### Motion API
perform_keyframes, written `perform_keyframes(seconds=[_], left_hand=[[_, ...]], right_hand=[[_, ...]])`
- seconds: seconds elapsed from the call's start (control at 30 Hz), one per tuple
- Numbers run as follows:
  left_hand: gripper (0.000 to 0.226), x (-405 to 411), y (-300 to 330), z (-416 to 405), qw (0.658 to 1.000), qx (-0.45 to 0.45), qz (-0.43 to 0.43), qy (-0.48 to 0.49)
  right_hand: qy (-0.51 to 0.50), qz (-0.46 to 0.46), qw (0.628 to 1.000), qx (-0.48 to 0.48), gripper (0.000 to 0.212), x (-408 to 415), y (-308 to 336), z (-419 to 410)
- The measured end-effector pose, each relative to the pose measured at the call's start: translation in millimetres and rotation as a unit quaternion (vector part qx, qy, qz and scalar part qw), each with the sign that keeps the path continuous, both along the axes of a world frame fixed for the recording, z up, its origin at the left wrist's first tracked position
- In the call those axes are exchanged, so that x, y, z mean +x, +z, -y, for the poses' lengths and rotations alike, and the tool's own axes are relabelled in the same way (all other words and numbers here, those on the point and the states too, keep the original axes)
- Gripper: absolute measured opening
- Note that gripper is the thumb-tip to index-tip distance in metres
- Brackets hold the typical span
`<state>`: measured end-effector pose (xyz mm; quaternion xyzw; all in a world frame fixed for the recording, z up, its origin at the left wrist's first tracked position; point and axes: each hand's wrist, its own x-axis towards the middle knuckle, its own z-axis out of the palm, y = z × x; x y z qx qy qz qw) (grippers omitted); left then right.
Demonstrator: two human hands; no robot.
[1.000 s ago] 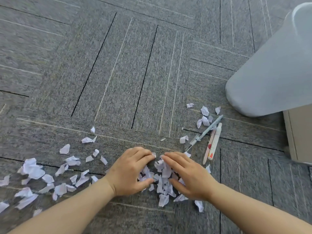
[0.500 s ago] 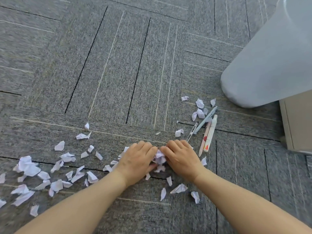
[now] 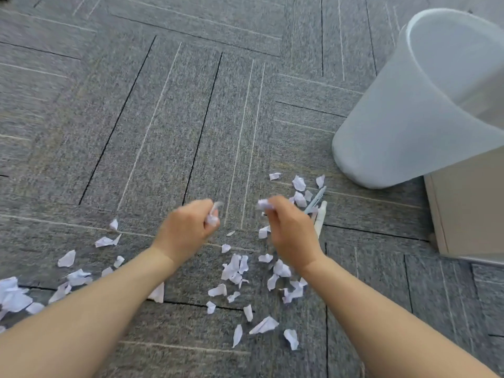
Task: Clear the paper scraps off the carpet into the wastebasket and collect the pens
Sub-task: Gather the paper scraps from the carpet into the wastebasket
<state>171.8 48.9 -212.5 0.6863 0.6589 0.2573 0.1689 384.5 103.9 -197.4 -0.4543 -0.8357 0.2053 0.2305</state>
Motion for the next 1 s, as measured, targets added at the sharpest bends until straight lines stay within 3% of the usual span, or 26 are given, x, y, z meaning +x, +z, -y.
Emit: perform_keyframes(seconds=[0.1, 0.23, 0.33, 0.4, 0.5, 0.63, 0.73, 0.83, 0.9, 1.0], left_hand=[[0.037, 21, 51, -49, 0.995, 0.039, 0.085, 0.042], [0.040, 75, 143, -133, 0.969, 0.100, 0.224, 0.029], [0.039, 125, 208, -191, 0.943, 0.144, 0.298, 0.016], [0.037, 161, 238, -224, 0.935, 0.152, 0.320, 0.000], [0.041, 210, 252, -265, 0.939, 0.133, 0.316, -0.006], [0.039, 257, 230, -299, 0.956, 0.038, 0.292, -0.016], [0.028, 268, 214, -306, 0.979, -0.095, 0.169, -0.068], [0.030, 268, 208, -305, 0.989, -0.095, 0.060, -0.095], [0.028, 263, 208, -305, 0.994, -0.032, 0.063, -0.083], [0.027, 243, 218, -300, 0.986, 0.081, 0.134, -0.061]], right_hand=[[-0.079, -0.093, 0.992, 0.041, 0.022, -3, 51, -39], [-0.165, -0.205, 0.953, 0.150, 0.019, 22, 141, -110], [-0.237, -0.209, 0.932, 0.179, 0.017, 65, 195, -159], [-0.276, -0.172, 0.934, 0.148, 0.021, 100, 216, -187], [-0.311, -0.088, 0.945, 0.038, 0.022, 147, 222, -217], [-0.315, -0.072, 0.938, -0.128, 0.022, 178, 208, -234], [-0.311, -0.067, 0.925, -0.206, 0.033, 191, 196, -238], [-0.345, -0.096, 0.920, -0.161, 0.030, 196, 191, -241], [-0.364, -0.121, 0.918, -0.098, 0.025, 190, 194, -242], [-0.359, -0.165, 0.918, -0.039, 0.023, 166, 206, -235]])
